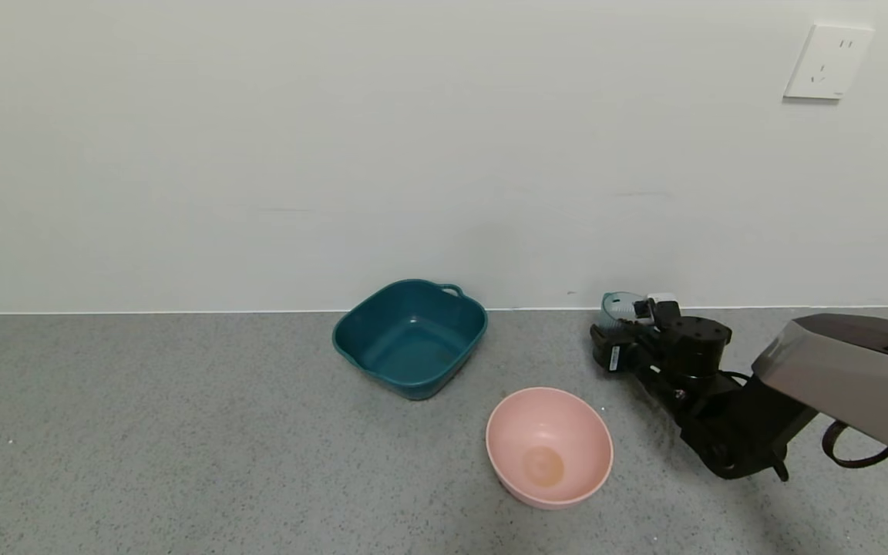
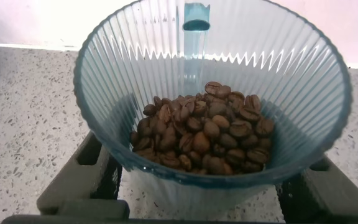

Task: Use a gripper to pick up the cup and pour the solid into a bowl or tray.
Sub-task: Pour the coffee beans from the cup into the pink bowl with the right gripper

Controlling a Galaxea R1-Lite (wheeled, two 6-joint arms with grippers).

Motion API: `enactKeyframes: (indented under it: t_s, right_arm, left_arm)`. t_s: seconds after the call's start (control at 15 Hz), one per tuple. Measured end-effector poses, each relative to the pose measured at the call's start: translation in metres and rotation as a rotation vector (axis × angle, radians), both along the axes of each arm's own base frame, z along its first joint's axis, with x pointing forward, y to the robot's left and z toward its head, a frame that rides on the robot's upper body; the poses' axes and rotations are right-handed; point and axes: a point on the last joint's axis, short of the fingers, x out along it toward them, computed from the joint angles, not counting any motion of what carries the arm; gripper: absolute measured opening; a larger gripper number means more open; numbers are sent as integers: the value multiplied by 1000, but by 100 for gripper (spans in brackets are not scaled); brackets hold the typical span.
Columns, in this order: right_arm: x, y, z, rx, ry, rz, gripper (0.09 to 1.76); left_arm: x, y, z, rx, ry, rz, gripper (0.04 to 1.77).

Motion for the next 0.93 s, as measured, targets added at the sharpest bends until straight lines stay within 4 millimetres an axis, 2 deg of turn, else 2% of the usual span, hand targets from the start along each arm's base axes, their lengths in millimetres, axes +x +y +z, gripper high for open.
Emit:
enactKeyframes:
  t_s: [0.2, 0.47, 0.73, 0.93]
  right_arm:
    - [-2, 0, 9, -2, 6, 0, 137]
    - [-11, 1, 38, -5, 10, 10, 137]
    - [-30, 10, 71, -41, -19, 46, 137]
    - [-49, 14, 93, -133, -63, 83, 137]
  left_arm:
    - [0, 0, 0, 0, 0, 0, 175]
    - [0, 0, 0, 0, 0, 0, 175]
    - [0, 0, 0, 0, 0, 0, 175]
    - [0, 0, 0, 0, 0, 0, 175]
